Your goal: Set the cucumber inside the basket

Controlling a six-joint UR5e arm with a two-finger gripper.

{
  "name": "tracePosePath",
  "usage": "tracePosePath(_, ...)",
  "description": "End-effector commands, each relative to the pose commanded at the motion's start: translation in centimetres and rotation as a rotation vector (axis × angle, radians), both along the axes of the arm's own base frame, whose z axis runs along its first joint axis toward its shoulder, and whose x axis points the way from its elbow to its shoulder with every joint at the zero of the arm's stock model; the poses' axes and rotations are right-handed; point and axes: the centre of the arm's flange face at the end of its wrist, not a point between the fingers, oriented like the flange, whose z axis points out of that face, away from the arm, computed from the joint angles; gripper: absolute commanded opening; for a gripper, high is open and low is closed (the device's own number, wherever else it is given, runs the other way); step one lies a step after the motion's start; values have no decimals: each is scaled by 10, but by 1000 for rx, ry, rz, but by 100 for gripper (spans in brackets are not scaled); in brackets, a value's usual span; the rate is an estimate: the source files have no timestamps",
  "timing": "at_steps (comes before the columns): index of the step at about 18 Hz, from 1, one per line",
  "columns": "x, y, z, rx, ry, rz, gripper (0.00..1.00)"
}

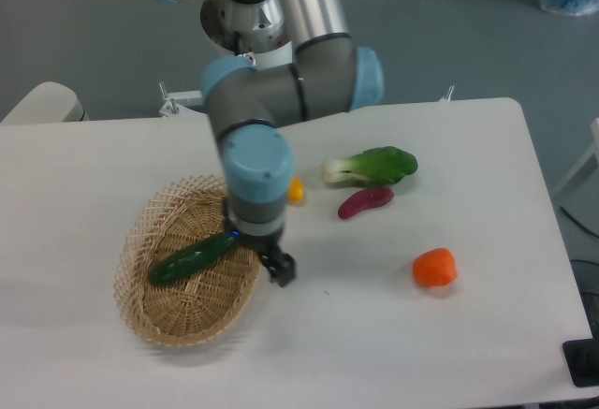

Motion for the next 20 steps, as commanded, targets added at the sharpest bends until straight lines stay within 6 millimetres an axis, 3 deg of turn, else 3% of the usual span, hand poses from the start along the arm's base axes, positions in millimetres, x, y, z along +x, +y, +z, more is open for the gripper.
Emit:
tracePosePath(1,-22,-3,-8,0,0,-4,100)
tracePosePath(3,-60,-8,-5,16,17,-21,100)
tracePosePath(5,-88,-8,-6,26,31,-18,100)
tracePosePath(8,-113,-2,-16,17,32,-41,100)
tracePosePath(11,-124,6,-25,20,37,-59,100)
tracePosePath(14,-129,5,-20,4,62,-101,100)
tracePosePath(20,-126,4,-36,-21,53,-115,100)
